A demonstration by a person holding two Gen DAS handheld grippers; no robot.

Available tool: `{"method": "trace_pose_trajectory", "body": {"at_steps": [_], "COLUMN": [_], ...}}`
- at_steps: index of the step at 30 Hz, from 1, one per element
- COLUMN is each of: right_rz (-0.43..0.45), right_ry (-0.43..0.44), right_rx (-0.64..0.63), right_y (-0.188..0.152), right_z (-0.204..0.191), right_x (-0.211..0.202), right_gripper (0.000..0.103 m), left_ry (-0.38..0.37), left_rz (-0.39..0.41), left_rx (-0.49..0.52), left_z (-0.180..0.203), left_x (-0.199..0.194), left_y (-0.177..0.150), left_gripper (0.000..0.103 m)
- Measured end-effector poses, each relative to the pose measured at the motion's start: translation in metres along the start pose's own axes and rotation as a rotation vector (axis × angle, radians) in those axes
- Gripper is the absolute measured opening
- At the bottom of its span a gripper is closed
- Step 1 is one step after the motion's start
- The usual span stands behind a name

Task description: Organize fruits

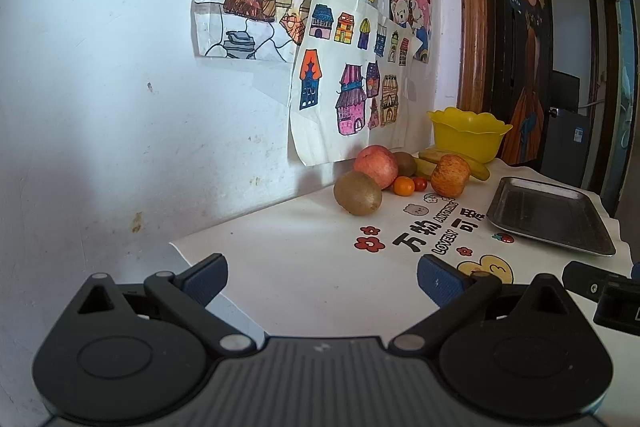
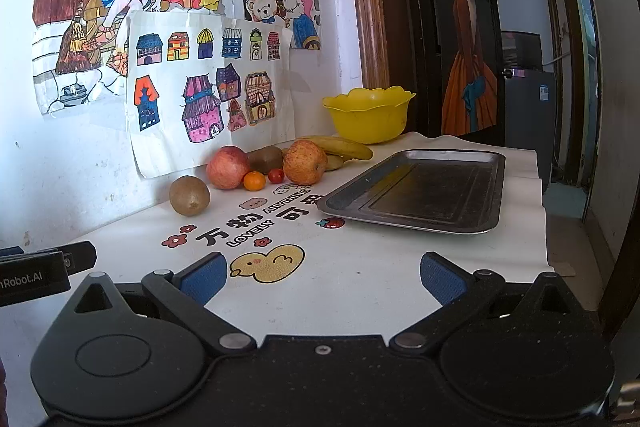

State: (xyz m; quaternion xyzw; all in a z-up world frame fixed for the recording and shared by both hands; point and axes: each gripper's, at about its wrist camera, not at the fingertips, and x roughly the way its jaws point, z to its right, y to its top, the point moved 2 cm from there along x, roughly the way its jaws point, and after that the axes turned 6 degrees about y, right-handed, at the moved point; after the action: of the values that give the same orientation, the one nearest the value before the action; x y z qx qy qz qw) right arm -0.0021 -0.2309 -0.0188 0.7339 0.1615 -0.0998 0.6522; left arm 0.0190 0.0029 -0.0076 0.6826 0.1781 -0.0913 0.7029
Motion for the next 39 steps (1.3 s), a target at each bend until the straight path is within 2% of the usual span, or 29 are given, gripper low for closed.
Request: {"method": "trace_pose_trajectory", "body": {"at_steps": [39], "right_rz": [-0.003], "right_ry": [0.001], "right_rx": [0.002], "right_y": [-0.0016], "right_z": [-0.0009], "right_x": [-0.0005], "right_gripper": [0.102], "left_ry": [0.005], "left_rz": [-0.002], "left_rx": [-0.001], "left_z": [-0.0025], "left_x": [-0.001], "left_y": [-0.0015], "left_gripper": [0.102]}}
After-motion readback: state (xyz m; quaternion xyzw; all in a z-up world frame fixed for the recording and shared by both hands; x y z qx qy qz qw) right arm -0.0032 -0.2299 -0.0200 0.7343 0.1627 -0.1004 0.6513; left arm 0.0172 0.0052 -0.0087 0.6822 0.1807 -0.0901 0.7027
